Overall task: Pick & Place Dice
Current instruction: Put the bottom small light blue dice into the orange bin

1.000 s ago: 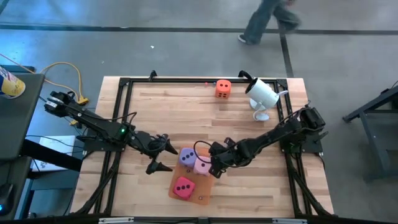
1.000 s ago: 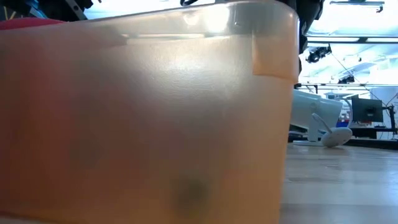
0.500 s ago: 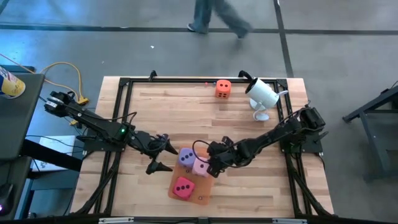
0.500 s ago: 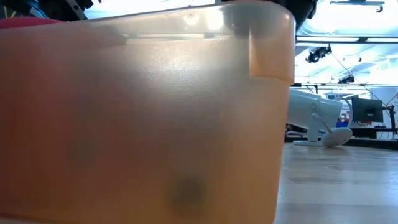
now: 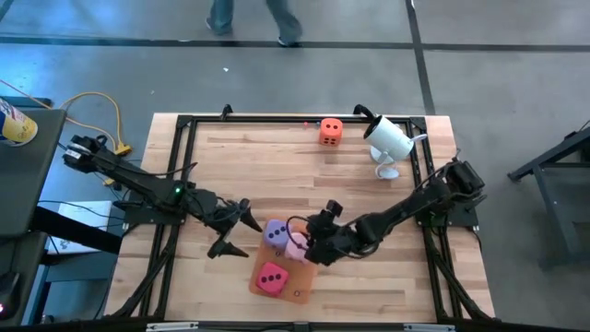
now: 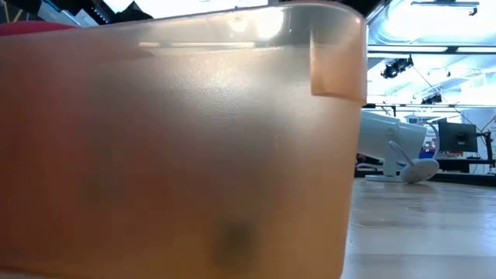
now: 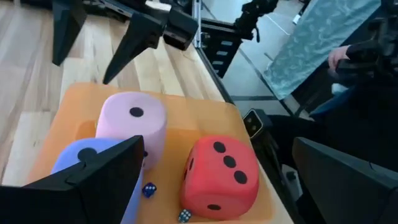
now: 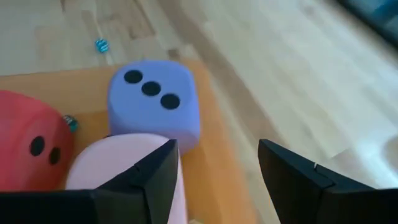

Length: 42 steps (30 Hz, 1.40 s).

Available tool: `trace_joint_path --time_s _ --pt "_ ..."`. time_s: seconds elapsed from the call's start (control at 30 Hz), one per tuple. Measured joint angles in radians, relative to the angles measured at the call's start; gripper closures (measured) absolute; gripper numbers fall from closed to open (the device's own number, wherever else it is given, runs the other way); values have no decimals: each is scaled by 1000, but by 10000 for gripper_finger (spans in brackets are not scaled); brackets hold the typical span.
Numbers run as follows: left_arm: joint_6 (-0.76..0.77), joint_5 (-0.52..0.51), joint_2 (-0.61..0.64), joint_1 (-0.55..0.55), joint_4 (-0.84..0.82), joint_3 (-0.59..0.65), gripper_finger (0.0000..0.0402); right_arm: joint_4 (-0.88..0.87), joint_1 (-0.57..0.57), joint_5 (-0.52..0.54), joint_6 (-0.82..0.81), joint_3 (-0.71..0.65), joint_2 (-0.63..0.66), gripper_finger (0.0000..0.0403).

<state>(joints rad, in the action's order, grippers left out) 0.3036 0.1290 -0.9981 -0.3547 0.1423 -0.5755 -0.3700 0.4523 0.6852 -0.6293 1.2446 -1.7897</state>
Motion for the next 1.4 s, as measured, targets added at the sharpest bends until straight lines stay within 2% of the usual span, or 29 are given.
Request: trace_joint_path --time_s 0.17,0.33,0.5,0.73,0.83,0.93,1.07,1.23,1.3,1.4 --pt "22 -6 0 -23 49 0 2 0 72 190 10 0 0 191" --pt "103 -115 -1 -29 12 0 8 -3 144 321 25 0 0 191" --pt "59 -160 -30 -7 60 0 22 -8 185 334 23 0 0 191" --pt "-14 -30 -37 33 135 0 23 -17 203 329 -5 0 0 191" --pt "22 -29 -50 25 176 0 23 -17 206 323 -20 0 0 191" --pt "-63 -30 -47 -1 165 0 23 -16 205 309 -29 0 0 191" --pt "-182 -59 -31 -60 -57 -85 23 -14 205 300 -32 0 0 191" --pt "-274 -345 -48 -173 -402 -236 23 -11 205 274 -49 0 0 191" --pt "-275 -425 -46 -209 -478 -252 23 -13 205 274 -58 0 0 191" --pt "-167 -434 -44 -225 -565 -254 23 -14 204 274 -58 0 0 191"
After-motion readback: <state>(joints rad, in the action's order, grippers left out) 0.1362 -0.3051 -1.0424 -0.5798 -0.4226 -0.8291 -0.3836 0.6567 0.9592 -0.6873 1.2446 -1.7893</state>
